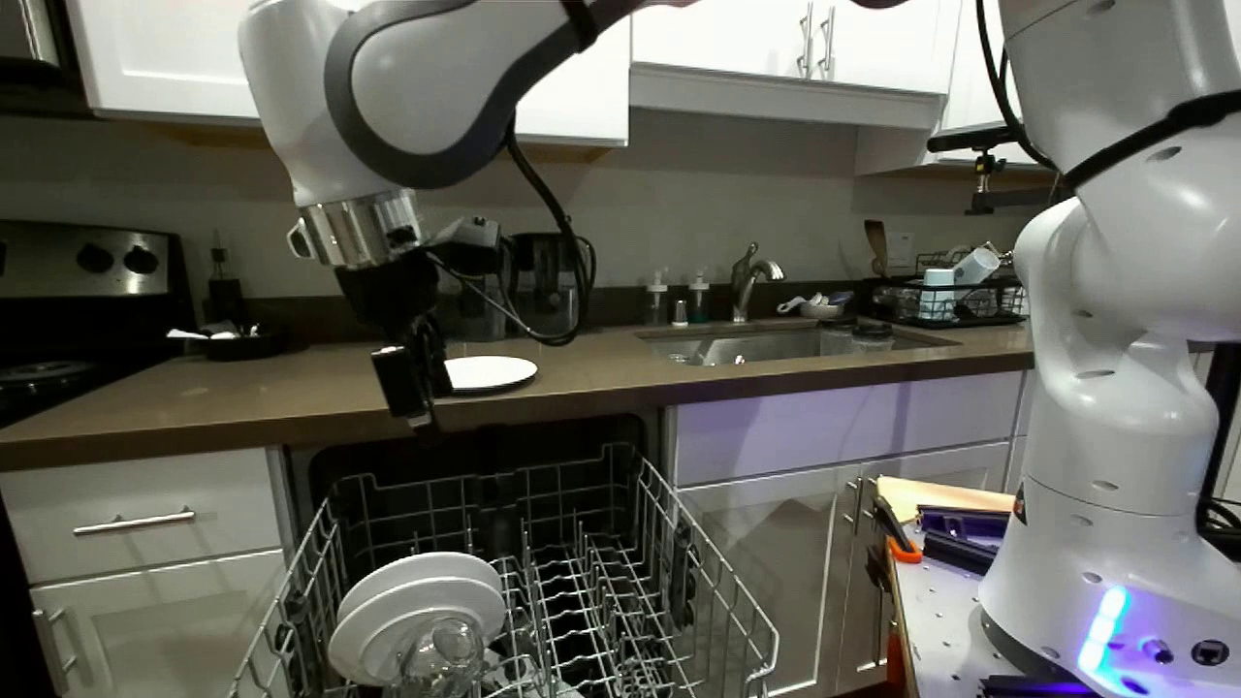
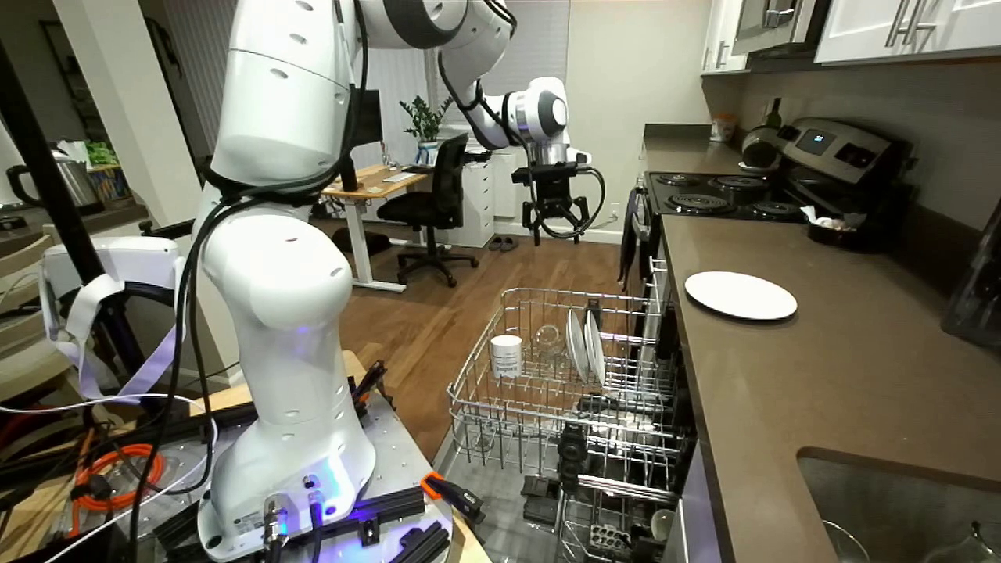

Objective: Move the plate from the left side of the dishwasher to the right side.

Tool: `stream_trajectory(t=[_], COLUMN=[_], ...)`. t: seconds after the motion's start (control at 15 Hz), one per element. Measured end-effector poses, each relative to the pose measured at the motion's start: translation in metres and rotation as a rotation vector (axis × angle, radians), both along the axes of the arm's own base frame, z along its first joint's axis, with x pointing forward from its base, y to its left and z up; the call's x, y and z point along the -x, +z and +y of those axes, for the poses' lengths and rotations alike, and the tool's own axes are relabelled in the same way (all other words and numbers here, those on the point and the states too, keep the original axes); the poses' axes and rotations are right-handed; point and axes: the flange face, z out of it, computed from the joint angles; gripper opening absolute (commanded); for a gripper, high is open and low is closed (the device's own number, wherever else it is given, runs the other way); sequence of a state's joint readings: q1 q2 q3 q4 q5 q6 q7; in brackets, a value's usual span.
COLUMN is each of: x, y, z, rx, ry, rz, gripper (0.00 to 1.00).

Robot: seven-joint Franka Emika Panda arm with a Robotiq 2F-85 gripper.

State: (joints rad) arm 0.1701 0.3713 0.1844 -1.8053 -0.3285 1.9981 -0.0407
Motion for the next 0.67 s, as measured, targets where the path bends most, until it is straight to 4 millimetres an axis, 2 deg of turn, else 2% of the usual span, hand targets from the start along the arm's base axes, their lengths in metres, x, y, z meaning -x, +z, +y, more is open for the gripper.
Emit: stream_trajectory(t=[0.13, 0.4, 0.67], x=[-0.010, -0.013, -0.022], y=[-0.007, -0.009, -0.013], z=[0.001, 0.002, 0.006], rx=[0.001, 0.000, -0.043], ry=[0.011, 0.013, 0.022], rz=[0.015, 0.019, -0.063], gripper=[1.00, 1.00, 1.00])
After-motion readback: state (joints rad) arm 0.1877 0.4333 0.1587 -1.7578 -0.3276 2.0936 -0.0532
